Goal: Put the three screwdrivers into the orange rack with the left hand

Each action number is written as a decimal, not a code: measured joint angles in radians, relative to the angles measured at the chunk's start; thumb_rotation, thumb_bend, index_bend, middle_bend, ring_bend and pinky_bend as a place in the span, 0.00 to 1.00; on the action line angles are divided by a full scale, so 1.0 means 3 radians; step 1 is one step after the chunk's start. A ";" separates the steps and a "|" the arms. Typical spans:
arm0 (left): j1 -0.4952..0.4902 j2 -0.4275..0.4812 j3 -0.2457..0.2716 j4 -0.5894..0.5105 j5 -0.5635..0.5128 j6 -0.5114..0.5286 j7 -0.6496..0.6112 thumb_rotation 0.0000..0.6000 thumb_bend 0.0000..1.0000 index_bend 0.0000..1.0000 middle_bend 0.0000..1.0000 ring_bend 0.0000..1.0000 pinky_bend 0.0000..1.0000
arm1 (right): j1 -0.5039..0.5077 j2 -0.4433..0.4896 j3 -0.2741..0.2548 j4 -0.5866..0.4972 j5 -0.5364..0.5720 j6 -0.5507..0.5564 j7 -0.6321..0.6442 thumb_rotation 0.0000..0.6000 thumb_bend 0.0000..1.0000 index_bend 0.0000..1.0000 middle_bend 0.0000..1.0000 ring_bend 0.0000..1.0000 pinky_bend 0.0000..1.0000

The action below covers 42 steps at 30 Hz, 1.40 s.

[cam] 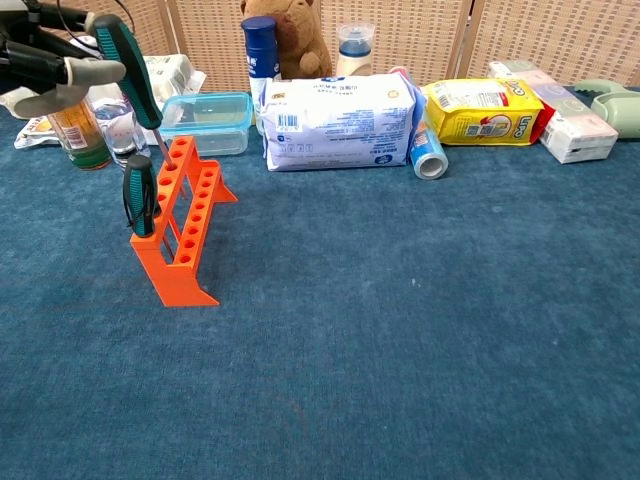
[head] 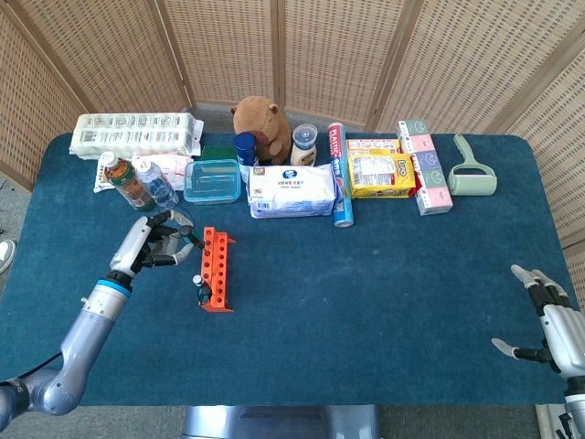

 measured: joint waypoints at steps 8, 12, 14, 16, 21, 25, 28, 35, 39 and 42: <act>-0.0005 -0.0073 0.0043 0.0103 0.0054 -0.0007 0.0002 1.00 0.42 0.44 0.80 0.74 0.87 | -0.0005 0.0005 0.0005 0.0006 0.0003 0.0013 0.0014 1.00 0.00 0.00 0.12 0.00 0.00; 0.0004 -0.0079 0.0057 0.0114 0.0072 0.0015 0.0030 1.00 0.42 0.44 0.80 0.74 0.87 | -0.0005 0.0008 0.0006 0.0009 0.0001 0.0013 0.0023 1.00 0.00 0.00 0.12 0.00 0.00; 0.0012 -0.0084 0.0066 0.0121 0.0076 0.0034 0.0053 1.00 0.42 0.44 0.80 0.74 0.87 | -0.0005 0.0009 0.0005 0.0009 -0.0001 0.0013 0.0026 1.00 0.00 0.00 0.12 0.00 0.00; 0.0018 -0.0088 0.0076 0.0133 0.0078 0.0045 0.0078 1.00 0.42 0.44 0.80 0.74 0.87 | -0.0005 0.0009 0.0003 0.0009 -0.0003 0.0011 0.0025 1.00 0.00 0.00 0.12 0.00 0.00; 0.0023 -0.0081 0.0091 0.0153 0.0061 0.0029 0.0107 1.00 0.42 0.44 0.80 0.74 0.87 | -0.0006 0.0010 0.0002 0.0008 -0.0003 0.0012 0.0028 1.00 0.00 0.00 0.12 0.00 0.00; 0.0026 -0.0063 0.0086 0.0144 0.0077 0.0031 0.0108 1.00 0.42 0.42 0.80 0.74 0.87 | -0.0004 0.0010 0.0003 0.0008 0.0000 0.0007 0.0027 1.00 0.00 0.00 0.12 0.00 0.00; 0.0030 -0.0054 0.0083 0.0133 0.0093 0.0038 0.0105 1.00 0.42 0.38 0.80 0.74 0.87 | -0.0003 0.0010 0.0002 0.0009 -0.0001 0.0004 0.0027 1.00 0.00 0.00 0.12 0.00 0.00; 0.0027 -0.0046 0.0067 0.0111 0.0112 0.0037 0.0087 1.00 0.42 0.31 0.80 0.74 0.87 | -0.0002 0.0014 0.0004 0.0010 0.0008 0.0000 0.0035 1.00 0.00 0.00 0.12 0.00 0.00; 0.0007 -0.0057 0.0054 0.0104 0.0104 0.0033 0.0112 1.00 0.41 0.29 0.80 0.74 0.87 | 0.0001 0.0013 0.0003 0.0013 0.0008 -0.0009 0.0033 1.00 0.00 0.00 0.13 0.00 0.00; -0.0020 -0.0070 0.0040 0.0089 0.0078 0.0021 0.0152 1.00 0.41 0.29 0.80 0.74 0.87 | 0.0004 0.0014 0.0004 0.0013 0.0012 -0.0015 0.0031 1.00 0.00 0.00 0.13 0.00 0.00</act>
